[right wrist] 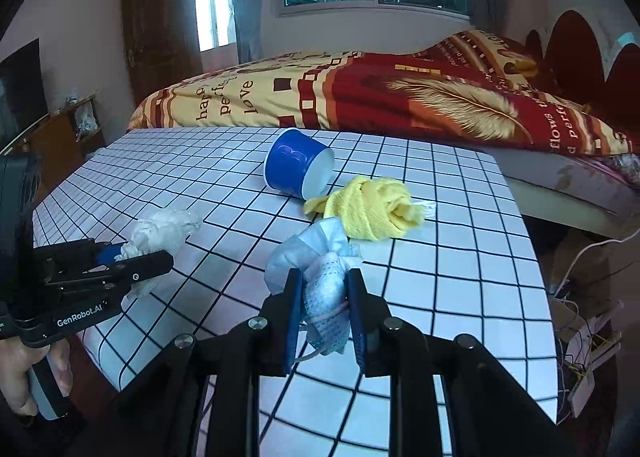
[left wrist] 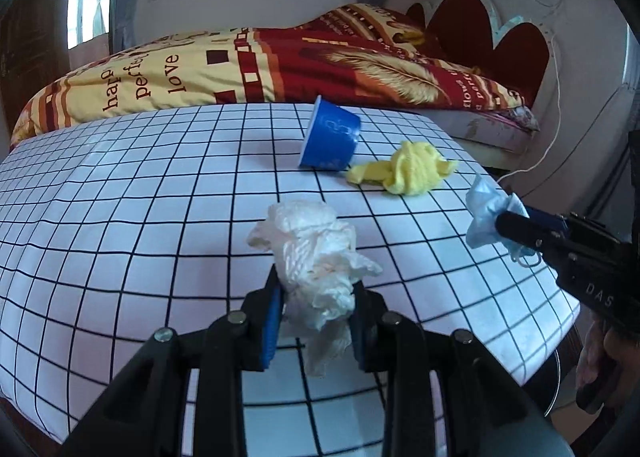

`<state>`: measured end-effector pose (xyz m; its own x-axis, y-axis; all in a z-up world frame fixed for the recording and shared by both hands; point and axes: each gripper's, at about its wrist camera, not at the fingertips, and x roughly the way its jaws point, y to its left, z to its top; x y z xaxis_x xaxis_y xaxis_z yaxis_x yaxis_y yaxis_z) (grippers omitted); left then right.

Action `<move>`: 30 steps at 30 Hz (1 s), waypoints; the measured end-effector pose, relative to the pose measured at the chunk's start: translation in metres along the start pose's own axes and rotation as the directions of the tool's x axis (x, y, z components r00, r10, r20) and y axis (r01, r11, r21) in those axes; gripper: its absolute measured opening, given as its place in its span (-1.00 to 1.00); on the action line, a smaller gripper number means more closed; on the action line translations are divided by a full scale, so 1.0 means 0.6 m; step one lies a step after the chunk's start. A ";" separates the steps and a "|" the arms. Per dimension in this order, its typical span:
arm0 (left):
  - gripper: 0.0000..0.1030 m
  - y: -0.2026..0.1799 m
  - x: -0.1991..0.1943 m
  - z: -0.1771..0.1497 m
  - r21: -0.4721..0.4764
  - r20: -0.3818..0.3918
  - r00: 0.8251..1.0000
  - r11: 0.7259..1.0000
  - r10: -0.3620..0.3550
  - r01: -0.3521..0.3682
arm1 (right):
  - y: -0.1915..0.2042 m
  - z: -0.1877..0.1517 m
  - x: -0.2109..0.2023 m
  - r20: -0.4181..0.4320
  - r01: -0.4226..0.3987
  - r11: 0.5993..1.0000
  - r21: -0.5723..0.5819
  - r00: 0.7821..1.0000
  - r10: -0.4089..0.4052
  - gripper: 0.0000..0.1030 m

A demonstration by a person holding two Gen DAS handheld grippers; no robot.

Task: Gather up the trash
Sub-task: 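Lift tissue and mask above the table toward the bin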

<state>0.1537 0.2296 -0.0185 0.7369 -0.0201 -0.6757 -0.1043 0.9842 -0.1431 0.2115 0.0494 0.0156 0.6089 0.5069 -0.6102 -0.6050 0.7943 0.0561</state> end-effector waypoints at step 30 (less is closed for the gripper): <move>-0.41 -0.095 -0.084 -0.066 0.072 0.056 0.995 0.994 -0.083 0.078 | -0.043 -0.082 -0.177 0.081 0.064 0.998 0.010 0.995 -0.064 -0.54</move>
<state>0.0961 0.1679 -0.0048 0.7791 -0.0915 -0.6202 0.0023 0.9897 -0.1432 0.1372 -0.0413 0.0402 0.6861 0.4804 -0.5464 -0.5600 0.8281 0.0249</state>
